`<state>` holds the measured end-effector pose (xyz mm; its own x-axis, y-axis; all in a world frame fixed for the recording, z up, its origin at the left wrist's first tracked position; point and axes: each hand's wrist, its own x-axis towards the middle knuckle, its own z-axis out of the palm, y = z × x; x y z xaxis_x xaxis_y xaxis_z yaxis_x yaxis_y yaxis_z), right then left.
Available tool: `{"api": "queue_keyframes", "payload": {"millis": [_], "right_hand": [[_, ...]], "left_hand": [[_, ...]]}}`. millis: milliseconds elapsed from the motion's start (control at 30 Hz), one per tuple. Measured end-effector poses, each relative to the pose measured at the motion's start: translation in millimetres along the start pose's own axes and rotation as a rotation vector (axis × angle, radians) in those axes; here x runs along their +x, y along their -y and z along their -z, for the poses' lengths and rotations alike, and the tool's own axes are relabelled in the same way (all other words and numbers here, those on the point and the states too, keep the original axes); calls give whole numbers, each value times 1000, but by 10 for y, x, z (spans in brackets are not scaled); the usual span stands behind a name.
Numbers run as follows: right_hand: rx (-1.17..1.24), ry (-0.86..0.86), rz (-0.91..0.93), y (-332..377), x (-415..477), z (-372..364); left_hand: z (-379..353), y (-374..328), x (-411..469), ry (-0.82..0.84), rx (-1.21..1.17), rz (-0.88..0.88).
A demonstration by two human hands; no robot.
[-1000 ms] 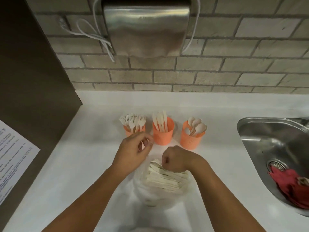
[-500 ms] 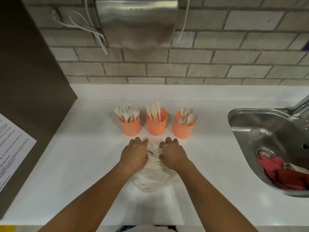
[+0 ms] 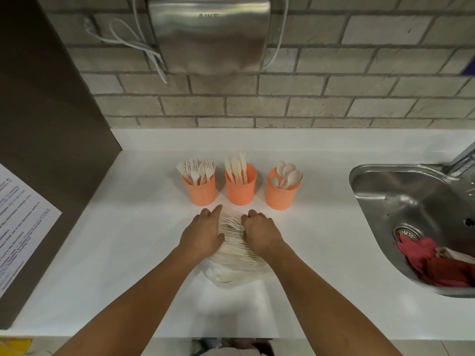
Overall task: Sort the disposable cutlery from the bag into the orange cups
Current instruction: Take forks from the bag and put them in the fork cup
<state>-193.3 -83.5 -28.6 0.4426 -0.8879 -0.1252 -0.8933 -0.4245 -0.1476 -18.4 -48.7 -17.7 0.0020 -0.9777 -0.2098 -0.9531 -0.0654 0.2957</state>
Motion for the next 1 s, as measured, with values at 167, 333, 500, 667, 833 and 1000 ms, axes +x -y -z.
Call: {"api": "queue_keyframes", "payload": {"millis": [167,333,500,667,833,1000], "right_hand": [[-11,-21,36,-55,-38,-41],[69,-37,59,-137,-54,-43],[322,-91,76,-224,-147,-94],[486,-175,70,-286,-243,-67],[531,-179,56,-338,-299,-90],[581,-189,52,-326,-336,-93]], "left_hand": [[53,46,11,16,-49,35],[105,20,-5,-76,-179,-48],[100,15,0,-179,-207,-76],[78,38,-2,-225,-199,4],[85,-50,-16,-183,-336,21],[47,-126,16,-192,-588,111]]}}
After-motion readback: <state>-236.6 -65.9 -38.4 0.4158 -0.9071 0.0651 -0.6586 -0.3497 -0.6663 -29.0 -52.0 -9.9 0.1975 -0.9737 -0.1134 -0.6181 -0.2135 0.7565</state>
